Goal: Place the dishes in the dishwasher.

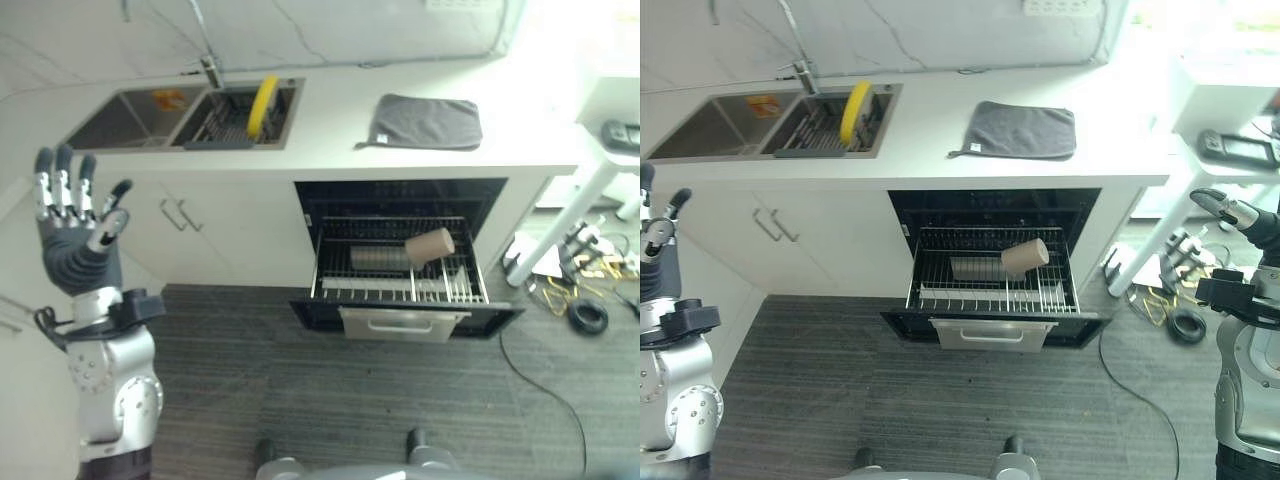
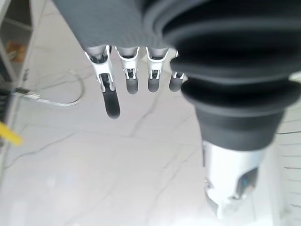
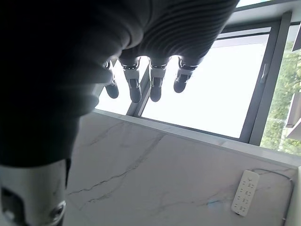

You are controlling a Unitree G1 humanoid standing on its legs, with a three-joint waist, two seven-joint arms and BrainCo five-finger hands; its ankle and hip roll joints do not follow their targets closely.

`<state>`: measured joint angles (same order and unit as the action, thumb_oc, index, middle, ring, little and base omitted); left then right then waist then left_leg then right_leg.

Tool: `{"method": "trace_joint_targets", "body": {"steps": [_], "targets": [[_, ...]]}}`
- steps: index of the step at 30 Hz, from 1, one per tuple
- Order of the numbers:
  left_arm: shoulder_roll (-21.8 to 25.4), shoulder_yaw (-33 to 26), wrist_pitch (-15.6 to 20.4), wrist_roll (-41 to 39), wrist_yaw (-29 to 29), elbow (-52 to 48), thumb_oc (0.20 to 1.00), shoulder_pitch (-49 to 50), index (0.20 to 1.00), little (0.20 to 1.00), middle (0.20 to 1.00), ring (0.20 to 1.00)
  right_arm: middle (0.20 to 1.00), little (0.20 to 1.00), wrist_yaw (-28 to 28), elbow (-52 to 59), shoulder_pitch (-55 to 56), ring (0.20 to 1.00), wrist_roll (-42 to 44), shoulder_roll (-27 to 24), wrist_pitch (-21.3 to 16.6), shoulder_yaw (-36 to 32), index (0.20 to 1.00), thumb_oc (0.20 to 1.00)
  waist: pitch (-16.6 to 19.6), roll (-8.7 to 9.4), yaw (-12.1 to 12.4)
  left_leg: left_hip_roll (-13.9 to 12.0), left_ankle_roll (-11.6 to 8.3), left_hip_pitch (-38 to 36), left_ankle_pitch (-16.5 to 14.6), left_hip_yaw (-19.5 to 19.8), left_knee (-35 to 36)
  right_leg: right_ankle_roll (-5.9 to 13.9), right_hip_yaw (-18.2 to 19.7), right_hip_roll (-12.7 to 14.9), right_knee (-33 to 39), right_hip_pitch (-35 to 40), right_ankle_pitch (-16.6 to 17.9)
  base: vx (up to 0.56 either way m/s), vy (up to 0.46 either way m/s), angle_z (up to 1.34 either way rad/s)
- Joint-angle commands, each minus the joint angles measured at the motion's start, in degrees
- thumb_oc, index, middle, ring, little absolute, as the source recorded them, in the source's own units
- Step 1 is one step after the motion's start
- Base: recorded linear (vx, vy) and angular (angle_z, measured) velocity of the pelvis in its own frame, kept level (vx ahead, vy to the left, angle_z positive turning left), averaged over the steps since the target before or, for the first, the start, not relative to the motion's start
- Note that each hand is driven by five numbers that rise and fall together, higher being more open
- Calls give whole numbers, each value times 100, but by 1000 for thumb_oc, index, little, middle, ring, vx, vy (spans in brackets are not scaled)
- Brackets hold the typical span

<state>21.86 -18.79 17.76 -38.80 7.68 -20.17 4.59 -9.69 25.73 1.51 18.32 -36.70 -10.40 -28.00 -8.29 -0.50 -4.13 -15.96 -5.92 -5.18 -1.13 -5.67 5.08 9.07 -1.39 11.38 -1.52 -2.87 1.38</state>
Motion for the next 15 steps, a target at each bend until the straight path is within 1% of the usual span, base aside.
{"method": "trace_joint_targets", "body": {"steps": [1,2,3,4,5,6,7,8,9,10,11,12,13,15], "targets": [[413,-318,223,80,-250,-439,1000,67,1000,1000,1000,1000,1000,1000,-102,468,246,1000,209,-37,-285,-225,1000,1000,284,106,24,346,-155,-34,-144,-87,-8,208,-465,443,647,689,29,3,521,-27],[433,-305,211,53,-295,-422,1000,50,1000,1000,1000,1000,1000,1000,-105,492,292,1000,242,5,-305,-254,1000,1000,285,126,18,396,-134,-25,-154,-56,-8,234,-480,494,642,686,67,-20,583,5],[459,-295,135,94,-448,-408,1000,-30,1000,1000,1000,1000,1000,1000,-3,591,467,1000,392,262,-459,-282,1000,1000,250,179,20,619,-61,2,-234,-40,-8,273,-648,779,509,578,374,8,530,22],[477,-318,113,230,-534,-380,1000,-56,1000,1000,1000,1000,1000,1000,151,618,512,1000,551,399,-542,-255,1000,1000,240,221,56,748,-13,-25,-335,-62,-8,304,-823,938,363,505,585,-20,576,26],[519,-352,93,305,-549,-383,1000,-52,1000,1000,1000,1000,1000,1000,271,637,503,1000,620,498,-563,-214,1000,1000,208,242,121,844,51,-59,-376,-105,-8,332,-1091,1044,158,391,757,-48,462,32],[588,-418,56,269,-549,-404,1000,-35,1000,1000,1000,1000,1000,1000,342,627,439,1000,621,575,-545,-148,1000,1000,184,245,207,915,116,-97,-393,-189,-8,348,-1402,1111,-36,259,815,-93,410,-7],[655,-487,-1,173,-549,-424,1000,-22,1000,1000,1000,1000,1000,1000,359,595,338,1000,588,604,-540,-52,1000,1000,173,227,284,972,178,-119,-399,-219,-8,327,-1584,1090,-178,170,762,-119,511,-78],[834,-543,-188,23,-493,-388,1000,-112,1000,1000,1000,1000,1000,1000,268,576,95,1000,595,619,-528,200,1000,1000,202,151,365,1054,329,-77,-394,-190,-8,161,-1621,636,-470,87,233,-91,563,-105],[865,-266,-145,-1,-464,-170,1000,-319,1000,1000,1000,1000,1000,1000,31,504,-50,1000,311,674,-497,451,1000,1000,226,136,302,1245,530,-46,-421,-18,-8,-45,-1332,-142,-901,109,-326,-108,496,-80],[803,-105,-77,1,-437,-116,1000,-369,1000,1000,1000,1000,1000,1000,-69,447,-85,1000,185,690,-488,556,1000,1000,240,166,257,1354,618,11,-364,57,-8,-127,-1151,-488,-1015,44,-412,-79,310,8],[669,69,-43,77,-401,-137,1000,-408,1000,1000,1000,1000,1000,1000,-129,397,-67,1000,85,725,-496,607,1000,1000,262,220,208,1489,681,32,-367,107,-8,-226,-980,-788,-943,75,-479,-79,114,18],[614,150,-16,149,-387,-159,1000,-421,1000,1000,1000,1000,1000,1000,-172,360,-50,1000,16,731,-512,603,1000,1000,272,245,198,1551,696,37,-376,118,-8,-293,-923,-895,-755,148,-537,-34,27,18],[582,199,-7,226,-367,-203,1000,-415,1000,1000,1000,1000,1000,1000,-189,336,18,1000,3,720,-567,568,1000,1000,286,264,206,1598,703,31,-397,102,-8,-326,-948,-865,-502,243,-545,-1,-28,-8],[531,229,-19,207,-379,-277,1000,-352,1000,1000,1000,1000,1000,1000,-259,327,161,1000,-6,667,-644,478,1000,1000,307,268,205,1620,703,15,-394,129,-8,-417,-844,-923,-103,482,-625,16,-44,-4]]}}
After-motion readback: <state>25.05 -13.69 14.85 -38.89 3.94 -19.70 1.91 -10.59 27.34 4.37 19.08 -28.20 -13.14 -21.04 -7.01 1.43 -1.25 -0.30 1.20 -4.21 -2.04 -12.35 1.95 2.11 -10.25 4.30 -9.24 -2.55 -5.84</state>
